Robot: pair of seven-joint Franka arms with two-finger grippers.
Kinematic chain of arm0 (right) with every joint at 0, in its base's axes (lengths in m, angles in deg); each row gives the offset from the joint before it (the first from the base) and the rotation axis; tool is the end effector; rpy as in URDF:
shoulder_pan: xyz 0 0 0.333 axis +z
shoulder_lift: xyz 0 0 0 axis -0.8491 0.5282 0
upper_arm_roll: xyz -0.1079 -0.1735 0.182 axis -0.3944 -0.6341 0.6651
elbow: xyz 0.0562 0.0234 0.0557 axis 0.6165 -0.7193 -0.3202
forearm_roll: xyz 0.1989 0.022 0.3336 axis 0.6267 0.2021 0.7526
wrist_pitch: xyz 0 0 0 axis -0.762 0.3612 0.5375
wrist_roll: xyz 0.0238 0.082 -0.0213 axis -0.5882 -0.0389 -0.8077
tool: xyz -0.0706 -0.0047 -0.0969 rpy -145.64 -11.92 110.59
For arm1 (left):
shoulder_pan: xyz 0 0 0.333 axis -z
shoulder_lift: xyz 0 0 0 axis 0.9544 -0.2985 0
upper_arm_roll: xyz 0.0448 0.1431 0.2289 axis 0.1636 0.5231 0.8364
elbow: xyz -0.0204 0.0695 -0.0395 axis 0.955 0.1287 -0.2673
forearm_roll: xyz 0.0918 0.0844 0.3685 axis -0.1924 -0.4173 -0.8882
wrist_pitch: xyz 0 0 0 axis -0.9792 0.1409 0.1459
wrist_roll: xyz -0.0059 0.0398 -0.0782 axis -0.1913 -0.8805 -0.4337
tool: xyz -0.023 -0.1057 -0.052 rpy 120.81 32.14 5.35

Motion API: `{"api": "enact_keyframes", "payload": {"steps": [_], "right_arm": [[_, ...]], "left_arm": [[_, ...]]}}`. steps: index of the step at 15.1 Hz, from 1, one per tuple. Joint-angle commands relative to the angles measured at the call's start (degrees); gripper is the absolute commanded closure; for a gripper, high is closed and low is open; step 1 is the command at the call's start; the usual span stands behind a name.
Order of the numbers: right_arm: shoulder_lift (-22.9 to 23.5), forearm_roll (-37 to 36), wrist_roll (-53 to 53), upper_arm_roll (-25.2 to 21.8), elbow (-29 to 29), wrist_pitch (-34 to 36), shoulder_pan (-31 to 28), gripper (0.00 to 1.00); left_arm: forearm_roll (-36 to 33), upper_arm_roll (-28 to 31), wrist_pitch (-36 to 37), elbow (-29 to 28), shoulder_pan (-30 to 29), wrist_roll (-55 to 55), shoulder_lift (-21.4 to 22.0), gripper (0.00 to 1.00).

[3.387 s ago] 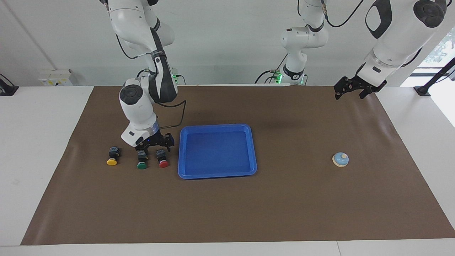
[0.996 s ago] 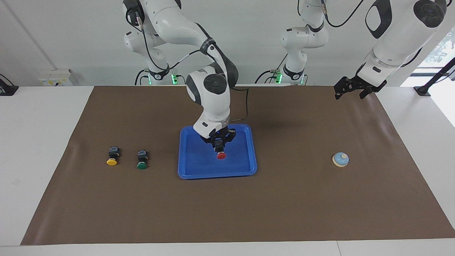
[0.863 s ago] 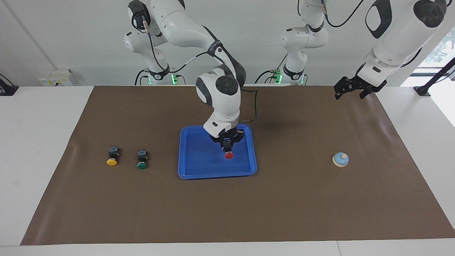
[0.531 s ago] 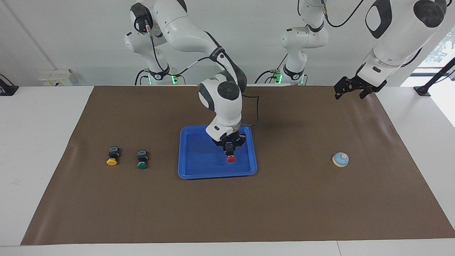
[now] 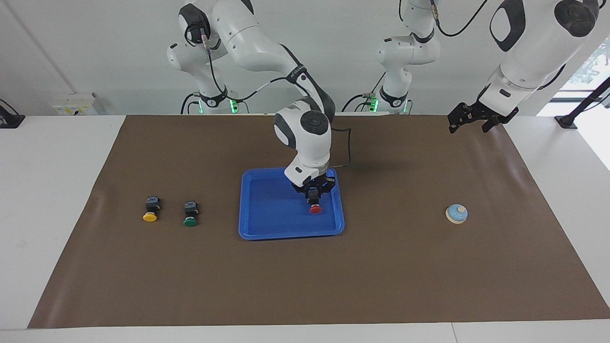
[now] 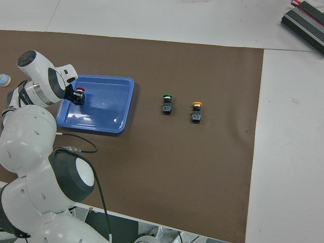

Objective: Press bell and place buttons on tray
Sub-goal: 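Carry the red button into the blue tray and release it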

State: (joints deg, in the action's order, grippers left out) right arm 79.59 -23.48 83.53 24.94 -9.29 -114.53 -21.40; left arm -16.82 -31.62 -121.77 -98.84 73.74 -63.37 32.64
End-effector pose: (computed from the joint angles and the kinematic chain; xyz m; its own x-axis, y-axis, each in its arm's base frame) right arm 0.5357 0.3960 0.2658 0.9980 -0.0635 0.0003 -0.0634 -0.9974 -0.0351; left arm 0.5366 -0.0338 0.5399 0.9871 -0.0574 -0.1491 -0.0574 -0.9983 0.0041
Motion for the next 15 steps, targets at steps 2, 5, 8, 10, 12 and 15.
{"api": "enact_keyframes", "payload": {"steps": [2,5,8,10,12,15], "right_arm": [[-1.6,2.1,0.7,0.2,-4.1,-4.2,0.2,0.97],[-2.2,3.0,0.8,0.1,-6.0,-6.2,0.3,0.55],[-2.1,3.0,0.8,0.1,-5.2,-5.5,0.1,0.15],[-2.2,3.2,0.7,0.1,-3.1,-3.6,-0.8,0.0],[-2.3,2.9,-0.3,-0.2,1.4,2.2,-3.4,0.0],[-4.6,2.2,-10.1,-0.3,2.8,6.4,-9.1,0.0]], "left_arm": [[-0.7,0.0,-0.6,-0.1,-0.1,-0.2,0.5,0.0],[-0.7,0.0,-0.6,0.0,-0.1,-0.2,0.5,0.0],[-0.7,0.0,-0.6,0.0,-0.1,-0.2,0.5,0.0],[-0.7,0.0,-0.6,0.0,-0.1,-0.2,0.6,0.0],[-0.7,0.0,-0.6,-0.1,-0.1,-0.2,0.5,0.0],[-0.7,0.0,-0.6,-0.1,-0.1,-0.2,0.5,0.0]]}}
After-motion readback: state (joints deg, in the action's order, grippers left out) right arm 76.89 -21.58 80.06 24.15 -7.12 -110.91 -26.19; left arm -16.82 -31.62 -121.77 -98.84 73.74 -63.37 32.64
